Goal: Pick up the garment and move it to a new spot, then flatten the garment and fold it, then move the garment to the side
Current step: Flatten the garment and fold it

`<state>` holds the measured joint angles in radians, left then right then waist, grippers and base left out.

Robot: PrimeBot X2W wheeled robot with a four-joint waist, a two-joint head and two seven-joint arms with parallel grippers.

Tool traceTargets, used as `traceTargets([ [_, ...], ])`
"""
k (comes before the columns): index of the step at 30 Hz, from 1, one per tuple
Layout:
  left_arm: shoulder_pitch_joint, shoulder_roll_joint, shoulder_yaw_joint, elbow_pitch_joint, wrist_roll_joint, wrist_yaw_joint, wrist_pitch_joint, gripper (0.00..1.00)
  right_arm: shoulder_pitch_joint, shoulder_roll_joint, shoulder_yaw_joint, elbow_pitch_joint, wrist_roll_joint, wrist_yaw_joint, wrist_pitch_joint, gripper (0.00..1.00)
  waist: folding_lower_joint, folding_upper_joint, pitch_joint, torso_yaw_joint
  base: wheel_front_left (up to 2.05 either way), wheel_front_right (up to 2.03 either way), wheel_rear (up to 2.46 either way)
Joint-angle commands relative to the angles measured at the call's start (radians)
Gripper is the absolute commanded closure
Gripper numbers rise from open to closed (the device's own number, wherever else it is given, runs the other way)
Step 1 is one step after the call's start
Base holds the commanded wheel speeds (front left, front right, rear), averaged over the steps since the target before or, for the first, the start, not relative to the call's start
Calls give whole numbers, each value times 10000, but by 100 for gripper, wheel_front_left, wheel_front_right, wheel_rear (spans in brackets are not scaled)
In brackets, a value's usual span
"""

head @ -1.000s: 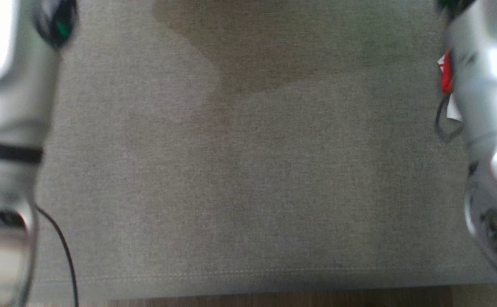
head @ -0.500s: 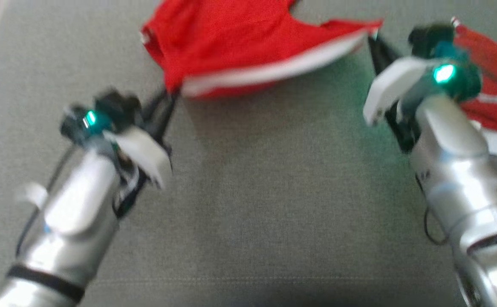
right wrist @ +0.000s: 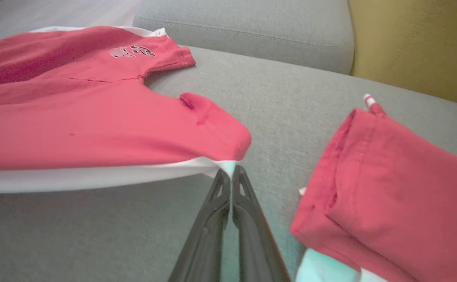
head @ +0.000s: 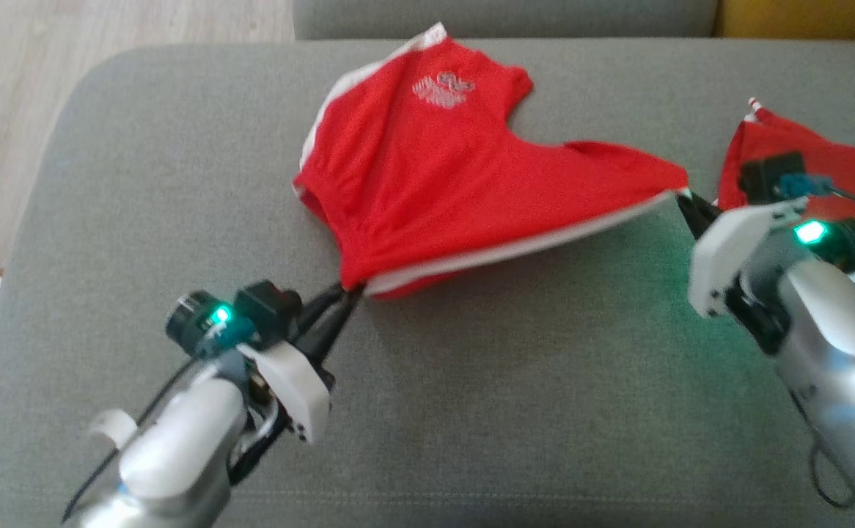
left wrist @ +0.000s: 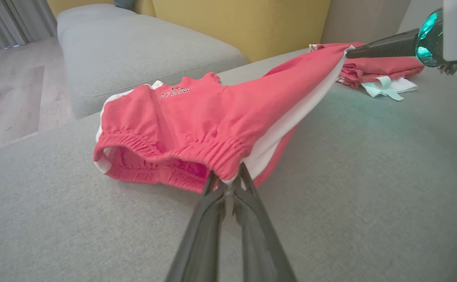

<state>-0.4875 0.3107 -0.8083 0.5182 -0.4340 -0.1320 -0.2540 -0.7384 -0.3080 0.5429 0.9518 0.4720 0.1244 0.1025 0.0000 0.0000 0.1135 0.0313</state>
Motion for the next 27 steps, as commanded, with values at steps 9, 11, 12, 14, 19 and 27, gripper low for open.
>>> traceTargets([
  [9, 543, 201, -270, -1065, -37, 30, 467, 100, 1155, -1669, 679, -1804, 1160, 63, 1358, 100, 0, 0, -733, -208, 0, 0, 0],
  [11, 829, 223, -421, -1421, -107, 50, 724, 100, 1454, -2047, 753, -2228, 1373, 63, 1741, 100, 0, 0, -878, -300, 0, 0, 0],
  [12, 1146, 256, -567, -1861, -206, 77, 1001, 100, 1770, -2430, 804, -2699, 1589, 63, 2166, 100, 0, 0, -998, -393, 0, 0, 0],
  [14, 1472, 303, -721, -2372, -303, 123, 1303, 100, 2091, -2826, 803, -3205, 1799, 63, 2607, 100, 0, 0, -1097, -483, 0, 0, 0],
  [19, 2200, 467, -1120, -3743, -441, 316, 2017, 100, 2907, -3773, 442, -4533, 2288, 63, 3768, 100, 0, 0, -1213, -657, 0, 0, 0],
  [27, 2551, 617, -1141, -5255, -638, 704, 2531, 100, 3625, -4342, -1169, -6301, 2210, 63, 4703, 100, 0, 0, -992, -529, 0, 0, 0],
])
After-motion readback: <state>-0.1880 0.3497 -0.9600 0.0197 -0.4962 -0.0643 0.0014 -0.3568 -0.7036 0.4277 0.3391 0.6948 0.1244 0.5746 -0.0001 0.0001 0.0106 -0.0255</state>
